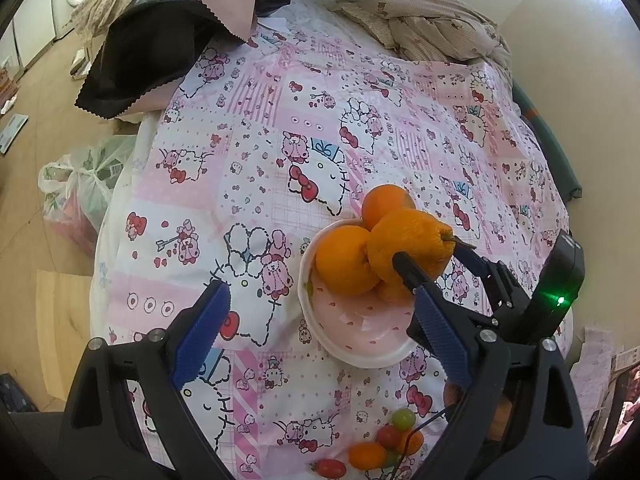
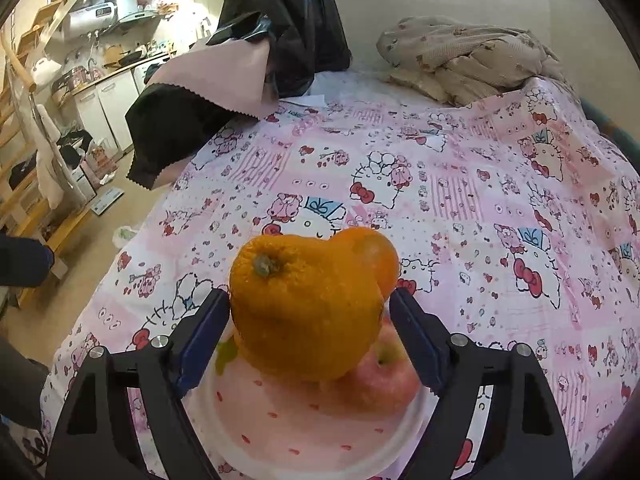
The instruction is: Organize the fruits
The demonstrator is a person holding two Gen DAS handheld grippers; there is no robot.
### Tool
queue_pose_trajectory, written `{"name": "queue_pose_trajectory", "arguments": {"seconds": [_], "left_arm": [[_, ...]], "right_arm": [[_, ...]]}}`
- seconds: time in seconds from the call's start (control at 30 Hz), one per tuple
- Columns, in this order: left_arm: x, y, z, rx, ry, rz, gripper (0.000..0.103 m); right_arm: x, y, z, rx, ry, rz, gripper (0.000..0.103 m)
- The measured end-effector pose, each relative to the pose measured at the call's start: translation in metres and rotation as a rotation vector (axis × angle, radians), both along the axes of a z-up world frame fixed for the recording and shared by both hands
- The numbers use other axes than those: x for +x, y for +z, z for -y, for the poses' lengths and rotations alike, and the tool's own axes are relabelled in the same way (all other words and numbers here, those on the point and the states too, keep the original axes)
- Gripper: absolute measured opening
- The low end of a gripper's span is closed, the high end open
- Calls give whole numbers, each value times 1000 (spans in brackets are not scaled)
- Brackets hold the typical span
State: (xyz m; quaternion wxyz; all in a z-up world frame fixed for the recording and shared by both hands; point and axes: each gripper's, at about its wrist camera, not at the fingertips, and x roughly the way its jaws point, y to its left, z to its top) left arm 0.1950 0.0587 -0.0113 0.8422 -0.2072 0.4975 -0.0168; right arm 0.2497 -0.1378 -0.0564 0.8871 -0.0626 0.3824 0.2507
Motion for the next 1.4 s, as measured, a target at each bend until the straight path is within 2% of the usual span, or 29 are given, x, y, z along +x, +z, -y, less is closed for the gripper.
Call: {"name": "queue_pose_trajectory", "arguments": {"seconds": [0.27,0.33,0.53,0.6,0.7,0.93,1.03,1.23,1.4], "left_arm": [[-1,-2,0,1,2,-6,91],[-1,-2,1,1,0,-5,91],[0,-2,2,3,-2,-5,91],[0,-2,2,4,-1,-7,91],[0,-3,3,8,-1,-8,91],[0,-3,0,3,4,-9,91],[0,-2,2,3,-3,-5,91],[0,-2,1,3,5,-8,91],[0,-4,0,5,9,-14,91]], "right_arm": [[4,-3,4,26,-5,-51,88],[4,-4,5,27,-9,-58,95],[4,-3,5,26,-8,-52,96],[6,-5,4,34,-4,-59,95],[12,-9,5,87,7,-109,86],[14,-7,12,139,8,-116,75],[14,-2,16,159,-5,-93,74],[13,13,20,164,-46,18,74],[18,-2,19,116,-53,6,77]]}}
